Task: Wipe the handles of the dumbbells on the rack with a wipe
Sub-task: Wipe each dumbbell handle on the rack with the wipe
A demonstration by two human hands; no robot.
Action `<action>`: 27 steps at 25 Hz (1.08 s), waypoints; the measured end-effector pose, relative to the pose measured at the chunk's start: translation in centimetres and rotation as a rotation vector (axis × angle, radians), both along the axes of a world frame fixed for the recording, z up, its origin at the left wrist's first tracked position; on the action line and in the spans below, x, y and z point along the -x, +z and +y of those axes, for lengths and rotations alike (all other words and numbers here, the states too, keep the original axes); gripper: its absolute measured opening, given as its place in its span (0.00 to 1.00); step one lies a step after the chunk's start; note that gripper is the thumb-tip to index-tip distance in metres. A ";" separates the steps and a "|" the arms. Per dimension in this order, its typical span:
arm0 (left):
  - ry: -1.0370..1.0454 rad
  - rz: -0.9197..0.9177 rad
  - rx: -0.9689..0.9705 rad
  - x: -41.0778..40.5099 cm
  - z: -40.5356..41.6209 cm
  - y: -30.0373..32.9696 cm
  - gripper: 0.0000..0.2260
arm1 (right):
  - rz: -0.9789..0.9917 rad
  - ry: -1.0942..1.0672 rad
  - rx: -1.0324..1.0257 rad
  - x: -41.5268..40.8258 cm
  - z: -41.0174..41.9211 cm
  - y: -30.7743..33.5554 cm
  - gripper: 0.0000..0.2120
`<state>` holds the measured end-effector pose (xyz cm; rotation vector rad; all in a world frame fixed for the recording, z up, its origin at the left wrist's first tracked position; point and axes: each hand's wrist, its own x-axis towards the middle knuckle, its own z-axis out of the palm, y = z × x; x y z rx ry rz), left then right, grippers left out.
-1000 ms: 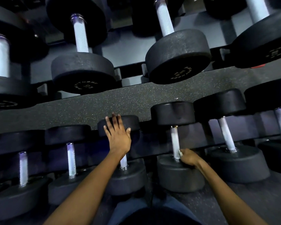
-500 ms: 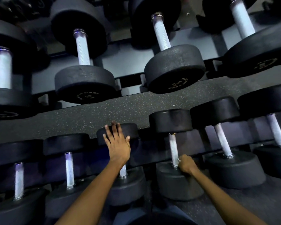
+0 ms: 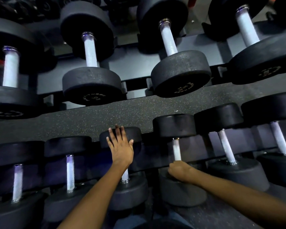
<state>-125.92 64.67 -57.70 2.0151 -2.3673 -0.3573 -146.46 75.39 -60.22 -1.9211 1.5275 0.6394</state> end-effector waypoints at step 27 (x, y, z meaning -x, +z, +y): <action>-0.003 -0.015 0.018 0.0 -0.2 -0.3 0.31 | -0.849 -1.202 -0.358 5.7 0.5 -4.2 0.11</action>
